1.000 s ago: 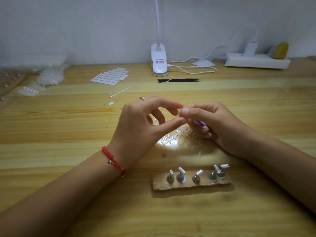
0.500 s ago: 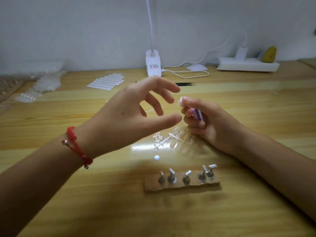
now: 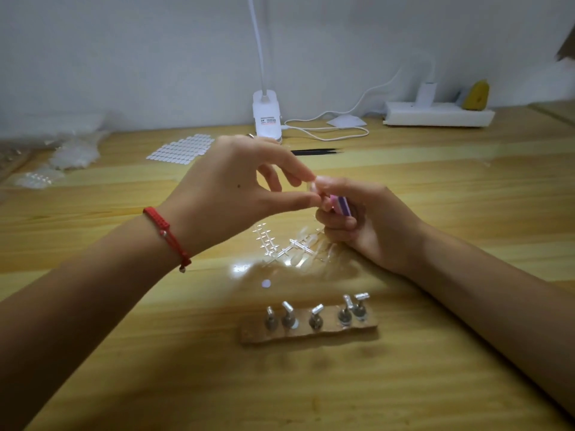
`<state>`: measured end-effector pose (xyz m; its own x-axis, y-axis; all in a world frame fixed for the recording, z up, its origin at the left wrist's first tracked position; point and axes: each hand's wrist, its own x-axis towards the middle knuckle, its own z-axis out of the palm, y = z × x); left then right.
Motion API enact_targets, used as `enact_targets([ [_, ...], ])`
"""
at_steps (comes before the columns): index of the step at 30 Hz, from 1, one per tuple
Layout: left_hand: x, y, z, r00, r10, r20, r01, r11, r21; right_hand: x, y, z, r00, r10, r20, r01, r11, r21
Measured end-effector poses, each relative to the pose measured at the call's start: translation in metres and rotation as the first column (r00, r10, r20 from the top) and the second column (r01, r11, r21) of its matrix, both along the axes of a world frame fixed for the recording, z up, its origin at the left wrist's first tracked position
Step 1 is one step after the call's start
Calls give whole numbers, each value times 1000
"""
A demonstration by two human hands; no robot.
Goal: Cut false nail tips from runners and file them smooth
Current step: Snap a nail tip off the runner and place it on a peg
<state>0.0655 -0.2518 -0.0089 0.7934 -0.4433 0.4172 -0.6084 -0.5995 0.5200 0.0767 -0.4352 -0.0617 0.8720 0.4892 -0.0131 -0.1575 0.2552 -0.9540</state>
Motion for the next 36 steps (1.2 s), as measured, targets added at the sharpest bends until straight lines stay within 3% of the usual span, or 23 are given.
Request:
enact_targets([
  [3,-5,-4,4,999,41,-30,-43,997,-68,8,-7,1,978,-102,-180,134,976,173],
  [6,-22,-10,4,999,49,-16,-49,999,0,12,-13,1,954,-149,-261,212,950,231],
  [11,-56,-26,-4,998,43,50,-56,958,280,12,-12,-2,960,-126,-250,181,961,211],
  [14,-63,-31,-8,991,5,135,-56,926,373,13,-12,-2,960,-130,-249,184,961,208],
  [22,-64,-39,-11,981,-68,182,-26,883,468,13,-11,-2,960,-131,-249,185,961,207],
  [36,-66,-45,-16,987,32,156,-109,851,514,14,-11,-3,960,-121,-254,177,961,211],
])
